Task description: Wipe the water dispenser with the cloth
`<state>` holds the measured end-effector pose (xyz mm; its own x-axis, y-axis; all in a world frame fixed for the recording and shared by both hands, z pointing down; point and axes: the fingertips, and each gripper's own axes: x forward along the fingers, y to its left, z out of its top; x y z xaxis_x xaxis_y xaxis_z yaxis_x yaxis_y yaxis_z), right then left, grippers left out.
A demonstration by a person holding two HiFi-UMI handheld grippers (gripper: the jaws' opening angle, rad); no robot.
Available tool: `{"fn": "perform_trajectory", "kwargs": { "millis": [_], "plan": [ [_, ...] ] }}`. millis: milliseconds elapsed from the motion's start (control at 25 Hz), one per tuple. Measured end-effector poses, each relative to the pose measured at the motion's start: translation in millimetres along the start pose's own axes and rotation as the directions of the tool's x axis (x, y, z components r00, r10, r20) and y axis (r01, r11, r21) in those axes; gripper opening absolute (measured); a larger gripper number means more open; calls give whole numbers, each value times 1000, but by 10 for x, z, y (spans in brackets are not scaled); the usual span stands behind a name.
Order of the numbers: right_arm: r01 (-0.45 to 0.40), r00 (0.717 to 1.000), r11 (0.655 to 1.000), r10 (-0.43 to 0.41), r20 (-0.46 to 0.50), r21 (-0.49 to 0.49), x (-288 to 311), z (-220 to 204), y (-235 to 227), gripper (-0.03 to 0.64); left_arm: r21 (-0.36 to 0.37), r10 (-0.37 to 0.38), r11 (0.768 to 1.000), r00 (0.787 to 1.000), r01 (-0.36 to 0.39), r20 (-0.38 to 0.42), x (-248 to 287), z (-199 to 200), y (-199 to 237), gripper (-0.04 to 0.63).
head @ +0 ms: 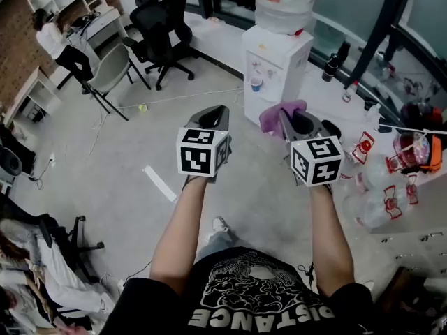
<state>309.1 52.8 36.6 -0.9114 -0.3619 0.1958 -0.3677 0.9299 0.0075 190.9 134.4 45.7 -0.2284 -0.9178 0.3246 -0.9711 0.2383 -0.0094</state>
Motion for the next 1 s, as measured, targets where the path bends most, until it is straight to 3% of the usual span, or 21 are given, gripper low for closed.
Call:
{"fn": "perform_trajectory", "kwargs": {
  "millis": [520, 1000],
  "plan": [
    [120, 992, 993, -119, -31, 10, 1094, 371, 344, 32, 5, -153, 988, 988, 153, -15, 491, 186, 1048, 26],
    [197, 980, 980, -197, -8, 40, 1436, 443, 187, 32, 39, -200, 979, 980, 200, -12, 827, 276, 1340, 26]
  ]
}}
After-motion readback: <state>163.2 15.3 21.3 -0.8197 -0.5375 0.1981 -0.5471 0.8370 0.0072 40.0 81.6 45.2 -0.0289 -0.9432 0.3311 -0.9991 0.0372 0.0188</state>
